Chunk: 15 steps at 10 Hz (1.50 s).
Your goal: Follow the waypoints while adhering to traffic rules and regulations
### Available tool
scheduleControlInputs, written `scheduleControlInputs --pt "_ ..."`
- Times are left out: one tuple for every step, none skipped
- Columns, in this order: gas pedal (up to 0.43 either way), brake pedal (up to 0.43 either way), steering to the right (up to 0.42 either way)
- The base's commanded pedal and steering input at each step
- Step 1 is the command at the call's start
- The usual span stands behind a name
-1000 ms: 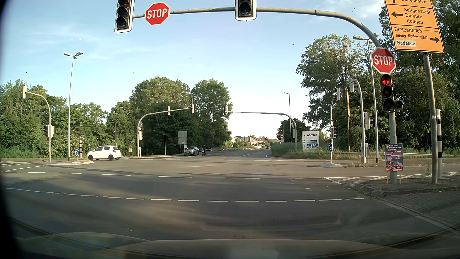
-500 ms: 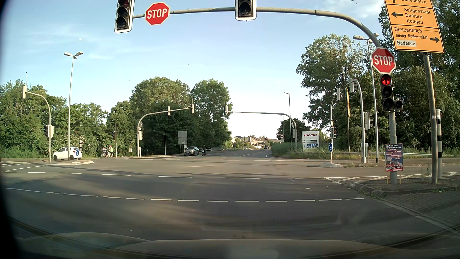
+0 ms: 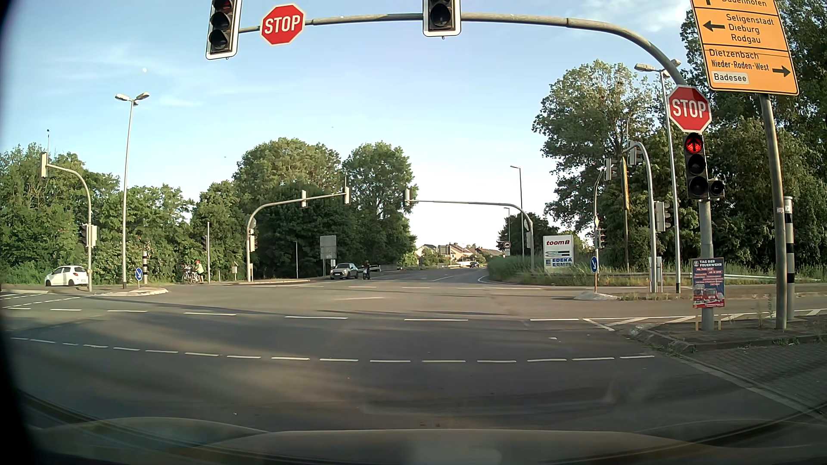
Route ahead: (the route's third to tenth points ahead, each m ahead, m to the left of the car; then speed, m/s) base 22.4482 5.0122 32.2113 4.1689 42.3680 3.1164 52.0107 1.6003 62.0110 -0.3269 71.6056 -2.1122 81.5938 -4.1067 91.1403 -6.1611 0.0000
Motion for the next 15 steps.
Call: scheduleControlInputs --pt "0.0 0.305 0.006" --pt "0.0 0.305 0.006" --pt "0.0 0.305 0.006" --pt "0.0 0.305 0.006" --pt "0.0 0.305 0.006" --pt "0.0 0.305 0.006" --pt "0.0 0.305 0.006" --pt "0.0 0.305 0.006" --pt "0.0 0.305 0.006" --pt "0.0 0.305 0.006" --pt "0.0 0.305 0.006" --pt "0.0 0.305 0.006" --pt "0.0 0.305 0.006" --pt "0.0 0.305 0.006" --pt "0.0 0.305 0.006"
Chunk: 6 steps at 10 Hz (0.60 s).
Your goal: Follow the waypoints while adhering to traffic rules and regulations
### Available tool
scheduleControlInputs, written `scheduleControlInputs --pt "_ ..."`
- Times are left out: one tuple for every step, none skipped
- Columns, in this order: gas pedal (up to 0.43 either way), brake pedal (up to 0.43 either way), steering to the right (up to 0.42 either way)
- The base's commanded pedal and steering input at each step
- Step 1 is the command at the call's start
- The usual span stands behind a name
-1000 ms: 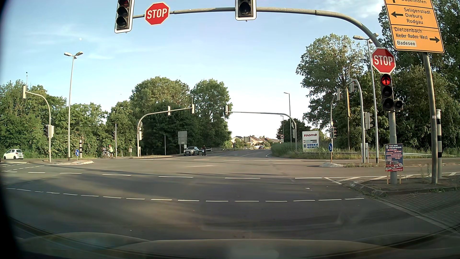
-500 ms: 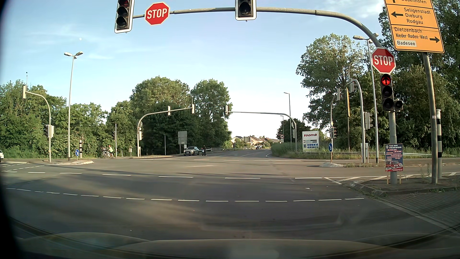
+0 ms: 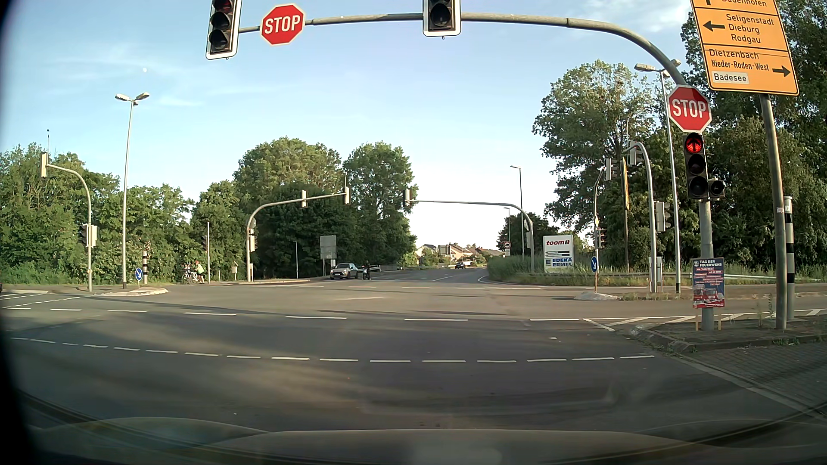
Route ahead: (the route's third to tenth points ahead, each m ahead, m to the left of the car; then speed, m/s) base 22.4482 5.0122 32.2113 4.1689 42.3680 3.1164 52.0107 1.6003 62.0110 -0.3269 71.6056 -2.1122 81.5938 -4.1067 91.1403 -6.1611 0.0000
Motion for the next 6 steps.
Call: scheduleControlInputs --pt "0.0 0.305 0.006" --pt "0.0 0.305 0.006" --pt "0.0 0.305 0.006" --pt "0.0 0.305 0.006" --pt "0.0 0.305 0.006" --pt "0.0 0.305 0.006"
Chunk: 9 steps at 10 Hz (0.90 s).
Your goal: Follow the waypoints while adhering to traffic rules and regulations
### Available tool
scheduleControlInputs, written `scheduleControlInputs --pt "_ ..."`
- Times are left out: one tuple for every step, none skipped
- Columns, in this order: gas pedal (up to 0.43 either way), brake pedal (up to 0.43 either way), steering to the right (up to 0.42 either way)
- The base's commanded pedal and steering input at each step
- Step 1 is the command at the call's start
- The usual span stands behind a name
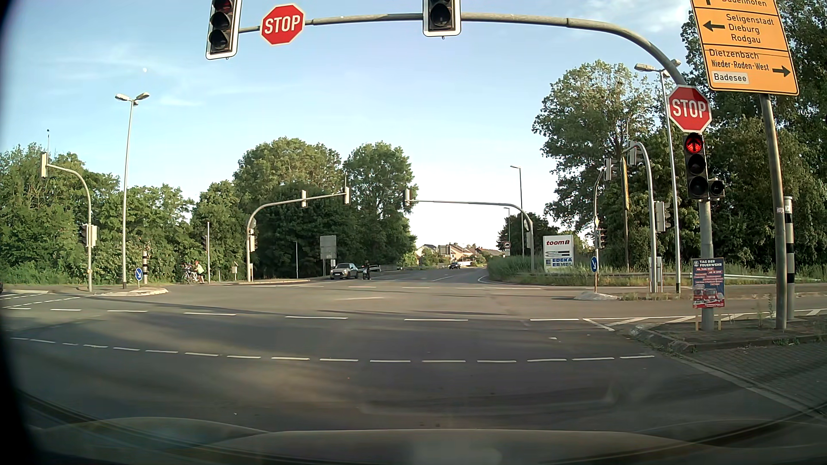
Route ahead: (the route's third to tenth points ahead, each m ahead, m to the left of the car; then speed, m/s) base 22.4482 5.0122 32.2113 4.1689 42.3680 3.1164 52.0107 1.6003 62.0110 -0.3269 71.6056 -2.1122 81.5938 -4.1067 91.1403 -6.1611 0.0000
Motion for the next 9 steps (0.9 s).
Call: scheduleControlInputs --pt "0.0 0.305 0.006" --pt "0.0 0.305 0.006" --pt "0.0 0.305 0.006" --pt "0.0 0.305 0.006" --pt "0.0 0.305 0.006" --pt "0.0 0.305 0.006" --pt "0.0 0.305 0.006" --pt "0.0 0.305 0.006" --pt "0.0 0.305 0.006"
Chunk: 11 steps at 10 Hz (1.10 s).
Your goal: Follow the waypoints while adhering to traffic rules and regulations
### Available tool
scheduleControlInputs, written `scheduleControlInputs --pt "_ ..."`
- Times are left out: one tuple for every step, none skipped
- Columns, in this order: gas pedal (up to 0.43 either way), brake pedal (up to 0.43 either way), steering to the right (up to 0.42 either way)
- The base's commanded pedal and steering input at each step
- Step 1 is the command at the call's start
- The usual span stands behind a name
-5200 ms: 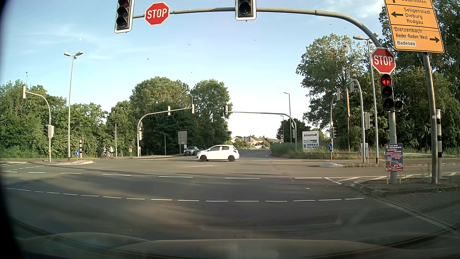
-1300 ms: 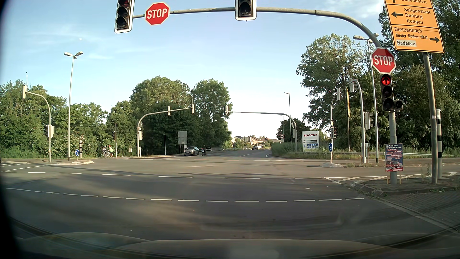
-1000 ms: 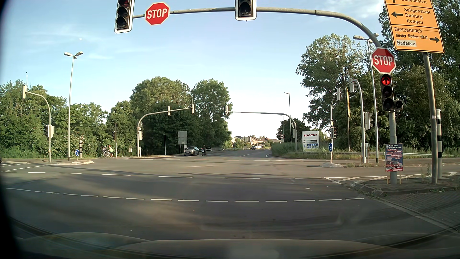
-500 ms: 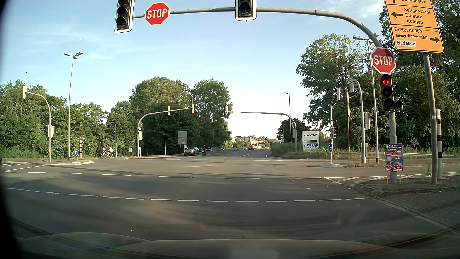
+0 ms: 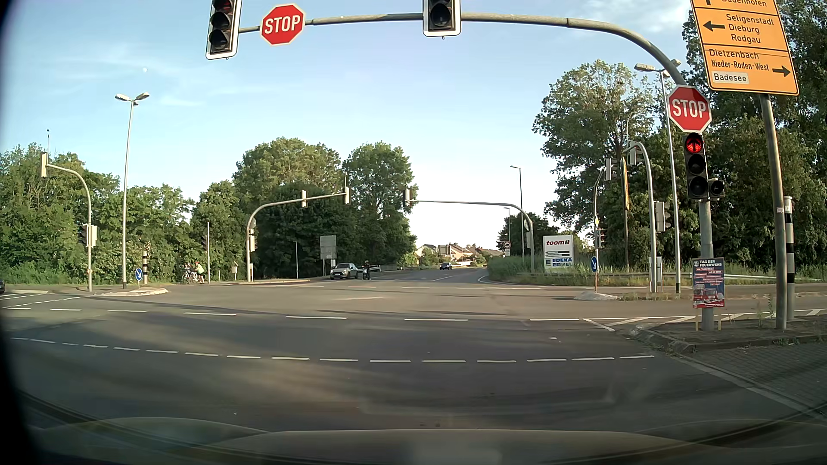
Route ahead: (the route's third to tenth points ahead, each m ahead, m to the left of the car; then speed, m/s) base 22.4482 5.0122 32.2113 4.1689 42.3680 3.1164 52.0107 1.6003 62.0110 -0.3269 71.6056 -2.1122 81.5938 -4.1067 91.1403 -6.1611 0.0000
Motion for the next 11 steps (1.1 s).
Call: scheduleControlInputs --pt "0.0 0.305 0.006" --pt "0.0 0.305 0.006" --pt "0.0 0.305 0.006" --pt "0.0 0.305 0.006" --pt "0.0 0.305 0.006" --pt "0.0 0.305 0.006" --pt "0.0 0.305 0.006" --pt "0.0 0.305 0.006" --pt "0.0 0.305 0.006" --pt "0.0 0.305 0.006" --pt "0.0 0.305 0.006"
